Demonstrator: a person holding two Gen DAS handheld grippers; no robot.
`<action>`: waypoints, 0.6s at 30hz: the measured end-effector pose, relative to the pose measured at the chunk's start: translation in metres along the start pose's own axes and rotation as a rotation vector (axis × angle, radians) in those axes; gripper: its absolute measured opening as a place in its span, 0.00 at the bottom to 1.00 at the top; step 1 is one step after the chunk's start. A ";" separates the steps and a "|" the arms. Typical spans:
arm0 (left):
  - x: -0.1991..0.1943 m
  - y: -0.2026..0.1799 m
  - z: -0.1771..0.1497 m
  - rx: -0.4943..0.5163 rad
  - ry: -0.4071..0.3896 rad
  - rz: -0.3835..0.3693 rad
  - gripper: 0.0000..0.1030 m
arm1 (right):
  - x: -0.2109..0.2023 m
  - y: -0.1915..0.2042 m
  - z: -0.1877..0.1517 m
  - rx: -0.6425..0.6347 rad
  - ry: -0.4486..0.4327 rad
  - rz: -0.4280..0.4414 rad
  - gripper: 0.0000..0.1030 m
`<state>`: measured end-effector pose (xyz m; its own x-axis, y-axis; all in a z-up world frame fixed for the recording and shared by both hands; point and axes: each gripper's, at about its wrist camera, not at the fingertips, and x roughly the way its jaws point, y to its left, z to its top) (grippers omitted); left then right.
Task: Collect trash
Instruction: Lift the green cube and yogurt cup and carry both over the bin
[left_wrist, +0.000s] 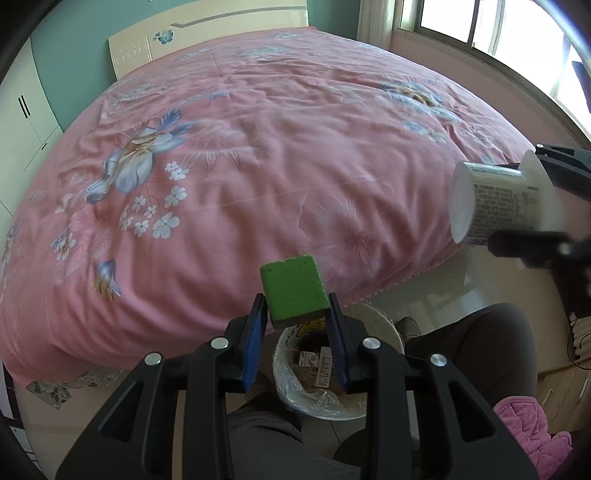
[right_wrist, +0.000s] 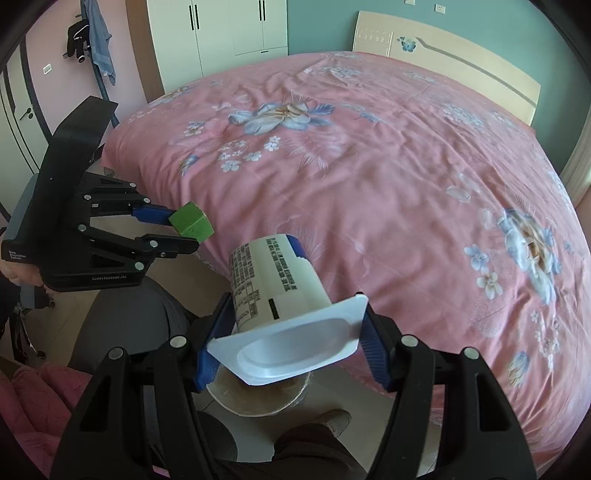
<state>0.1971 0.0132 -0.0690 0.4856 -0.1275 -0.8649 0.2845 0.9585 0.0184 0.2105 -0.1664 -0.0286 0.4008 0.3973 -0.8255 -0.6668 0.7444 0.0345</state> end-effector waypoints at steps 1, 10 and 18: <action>0.006 -0.002 -0.004 0.002 0.013 -0.006 0.34 | 0.007 0.001 -0.003 0.005 0.014 0.010 0.62; 0.063 -0.021 -0.038 0.012 0.144 -0.058 0.34 | 0.076 0.014 -0.049 0.037 0.145 0.079 0.62; 0.115 -0.031 -0.067 -0.006 0.253 -0.099 0.34 | 0.132 0.024 -0.089 0.069 0.255 0.123 0.62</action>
<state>0.1889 -0.0141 -0.2020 0.2332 -0.1536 -0.9602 0.3153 0.9460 -0.0748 0.1921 -0.1437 -0.1870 0.1434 0.3455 -0.9274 -0.6527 0.7374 0.1738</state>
